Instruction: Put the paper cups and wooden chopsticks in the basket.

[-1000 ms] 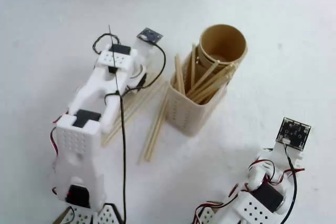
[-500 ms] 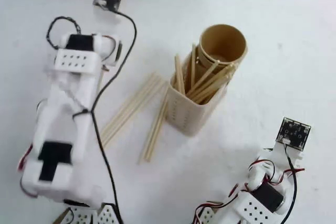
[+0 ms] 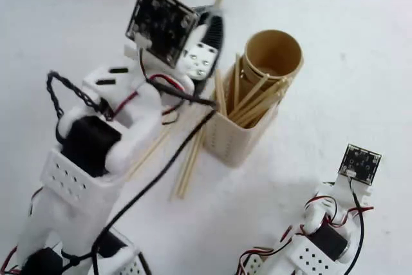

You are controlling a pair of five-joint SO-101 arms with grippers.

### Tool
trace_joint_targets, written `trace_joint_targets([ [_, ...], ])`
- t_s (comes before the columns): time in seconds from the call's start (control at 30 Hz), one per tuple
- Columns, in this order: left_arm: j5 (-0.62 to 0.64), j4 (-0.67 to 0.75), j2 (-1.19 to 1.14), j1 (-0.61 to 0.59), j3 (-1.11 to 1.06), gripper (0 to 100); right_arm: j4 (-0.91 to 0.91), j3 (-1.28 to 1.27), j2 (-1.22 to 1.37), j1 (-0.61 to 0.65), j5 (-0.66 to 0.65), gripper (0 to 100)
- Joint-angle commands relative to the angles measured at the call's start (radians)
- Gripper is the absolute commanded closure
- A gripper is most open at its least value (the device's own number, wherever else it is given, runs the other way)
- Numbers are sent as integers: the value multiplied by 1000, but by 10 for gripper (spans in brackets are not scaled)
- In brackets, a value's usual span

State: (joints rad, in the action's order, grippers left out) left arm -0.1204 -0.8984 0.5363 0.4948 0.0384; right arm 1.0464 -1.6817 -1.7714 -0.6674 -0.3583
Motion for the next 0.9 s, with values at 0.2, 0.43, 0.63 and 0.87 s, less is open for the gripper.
trace_joint_targets([
  [0.2,12,155,-13,191,6,973,2,-11,4,-5,-9,981],
  [0.43,12,155,-76,191,12,970,2,-11,4,-7,-9,981],
  [0.63,14,152,-77,191,8,892,2,-11,4,-7,-9,981],
  [0.87,14,147,-73,166,5,892,2,-11,4,-7,-9,981],
])
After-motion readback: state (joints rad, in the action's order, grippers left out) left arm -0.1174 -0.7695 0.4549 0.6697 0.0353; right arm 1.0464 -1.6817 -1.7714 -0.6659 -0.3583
